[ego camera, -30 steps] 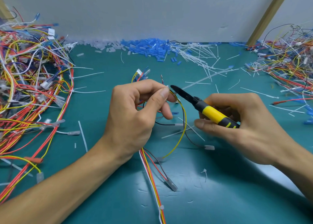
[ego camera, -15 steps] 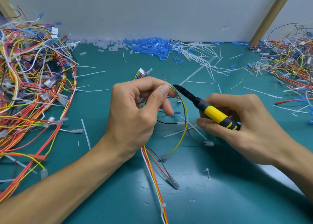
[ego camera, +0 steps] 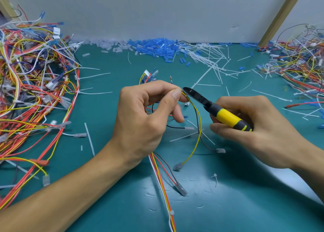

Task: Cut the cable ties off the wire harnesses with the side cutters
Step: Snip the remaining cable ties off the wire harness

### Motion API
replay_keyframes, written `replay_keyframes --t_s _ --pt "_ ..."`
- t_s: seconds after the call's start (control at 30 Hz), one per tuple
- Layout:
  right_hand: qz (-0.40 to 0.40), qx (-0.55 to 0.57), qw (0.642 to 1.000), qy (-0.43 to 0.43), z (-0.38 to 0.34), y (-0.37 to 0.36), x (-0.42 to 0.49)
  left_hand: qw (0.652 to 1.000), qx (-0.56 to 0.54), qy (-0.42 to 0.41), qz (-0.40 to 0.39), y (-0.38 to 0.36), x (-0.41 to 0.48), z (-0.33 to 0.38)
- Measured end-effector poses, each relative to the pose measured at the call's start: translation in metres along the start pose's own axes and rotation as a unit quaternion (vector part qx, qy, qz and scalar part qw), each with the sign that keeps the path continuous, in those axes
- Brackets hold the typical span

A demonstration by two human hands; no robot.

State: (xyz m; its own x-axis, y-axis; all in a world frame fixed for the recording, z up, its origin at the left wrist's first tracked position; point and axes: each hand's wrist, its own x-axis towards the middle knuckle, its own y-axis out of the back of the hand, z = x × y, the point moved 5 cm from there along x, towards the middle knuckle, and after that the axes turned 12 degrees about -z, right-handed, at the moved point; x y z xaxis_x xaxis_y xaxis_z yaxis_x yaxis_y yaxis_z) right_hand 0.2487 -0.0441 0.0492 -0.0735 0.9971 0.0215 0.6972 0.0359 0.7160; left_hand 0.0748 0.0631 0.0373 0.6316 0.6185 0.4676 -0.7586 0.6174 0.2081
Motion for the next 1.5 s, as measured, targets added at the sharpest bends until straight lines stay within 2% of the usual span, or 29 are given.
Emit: replay_keyframes --t_s 0.43,0.83,1.17,1.3,1.5 --pt "0.002 0.000 1.000 -0.003 -0.0030 0.0005 -0.0009 1.000 -0.013 -0.002 0.000 0.0010 0.0013 -0.0017" --pt "-0.029 -0.002 1.000 -0.003 -0.0047 -0.0011 -0.0016 1.000 -0.013 0.000 -0.002 0.0007 0.0014 -0.0007" --pt "-0.014 -0.050 0.998 0.030 -0.0020 -0.0076 0.0005 0.999 0.028 -0.009 -0.017 -0.0035 -0.0011 0.0026" --pt "0.007 -0.011 1.000 0.022 -0.0031 -0.0020 -0.0008 0.999 0.023 -0.018 -0.017 -0.0028 -0.0013 0.0057" --pt "-0.009 -0.059 0.998 0.016 -0.0049 -0.0058 -0.0005 0.999 0.025 -0.005 -0.020 -0.0029 -0.0001 0.0036"
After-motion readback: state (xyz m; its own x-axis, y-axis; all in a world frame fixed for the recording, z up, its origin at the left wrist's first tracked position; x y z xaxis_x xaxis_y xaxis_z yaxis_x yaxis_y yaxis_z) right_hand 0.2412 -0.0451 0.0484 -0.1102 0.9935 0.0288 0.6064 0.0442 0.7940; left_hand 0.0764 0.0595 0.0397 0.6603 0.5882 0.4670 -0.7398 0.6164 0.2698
